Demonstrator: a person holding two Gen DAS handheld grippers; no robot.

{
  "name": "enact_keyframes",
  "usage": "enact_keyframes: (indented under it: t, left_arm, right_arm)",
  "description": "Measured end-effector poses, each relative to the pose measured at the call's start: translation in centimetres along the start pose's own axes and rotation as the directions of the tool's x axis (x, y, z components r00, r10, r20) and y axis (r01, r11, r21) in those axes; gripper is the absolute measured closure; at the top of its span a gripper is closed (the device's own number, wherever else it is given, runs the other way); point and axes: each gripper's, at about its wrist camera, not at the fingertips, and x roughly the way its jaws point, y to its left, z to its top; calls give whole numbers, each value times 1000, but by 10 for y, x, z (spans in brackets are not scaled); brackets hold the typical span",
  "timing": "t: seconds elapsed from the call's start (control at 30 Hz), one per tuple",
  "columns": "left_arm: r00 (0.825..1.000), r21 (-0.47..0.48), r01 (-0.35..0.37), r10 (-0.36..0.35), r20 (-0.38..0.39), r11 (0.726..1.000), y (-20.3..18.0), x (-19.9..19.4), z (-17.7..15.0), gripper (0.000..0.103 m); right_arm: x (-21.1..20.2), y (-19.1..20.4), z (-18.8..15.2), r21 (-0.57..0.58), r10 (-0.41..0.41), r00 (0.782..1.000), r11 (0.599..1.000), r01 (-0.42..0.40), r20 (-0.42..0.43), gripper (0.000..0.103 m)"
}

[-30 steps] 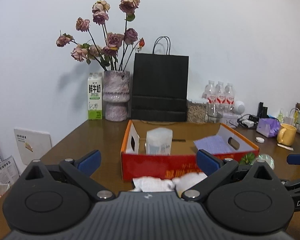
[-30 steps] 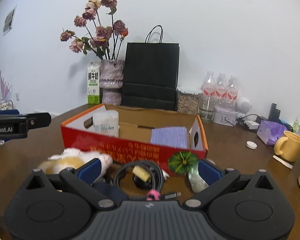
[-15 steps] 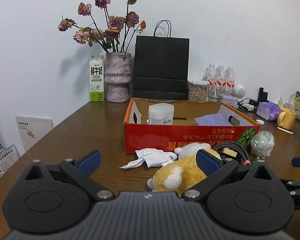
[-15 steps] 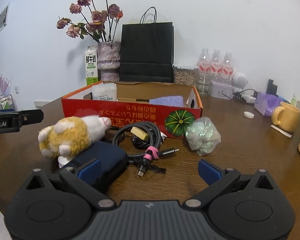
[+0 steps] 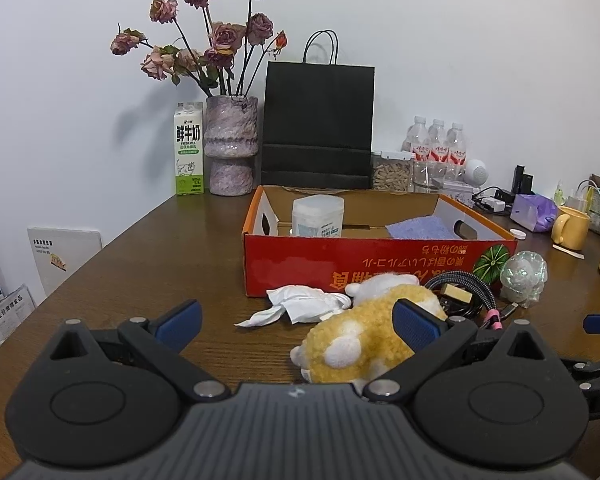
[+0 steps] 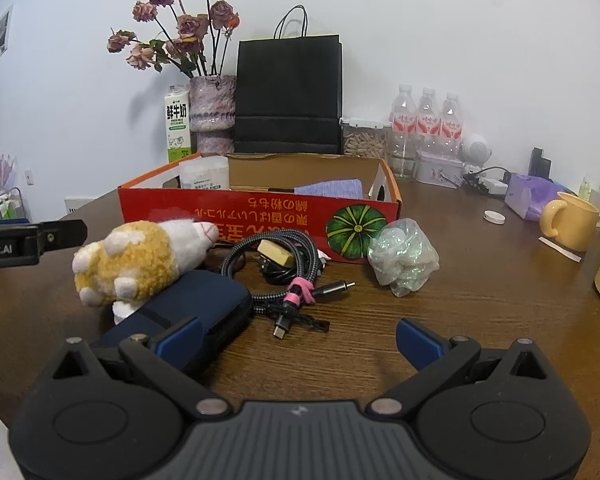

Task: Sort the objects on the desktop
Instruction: 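Withdraw both tools and reach toward the plush sheep and iridescent bag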

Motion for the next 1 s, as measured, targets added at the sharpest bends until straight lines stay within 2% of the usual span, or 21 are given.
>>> enact_keyframes:
  t: [0.37,0.73,0.9,1.0]
  left_arm:
    - [1000,-17,10,-11,-23,1000,-2,11,1,0]
    - [997,-4,70,-70,-46,998,-14,29,19,0]
    - [986,-8,124,-124,-107,992,-27,49,31,0]
    - [982,24,119,-114,-148,993,-37,63,34,0]
  right_arm:
    - [10,-14,0,17,-22,1000,1000,22,-22,0]
    - [34,-33,13,26,-47,998,999,48,-33,0]
    - [44,-46,24,25,-76,997,997,76,-28,0]
    - [52,-56,31,31,-90,996,995,91,-27,0]
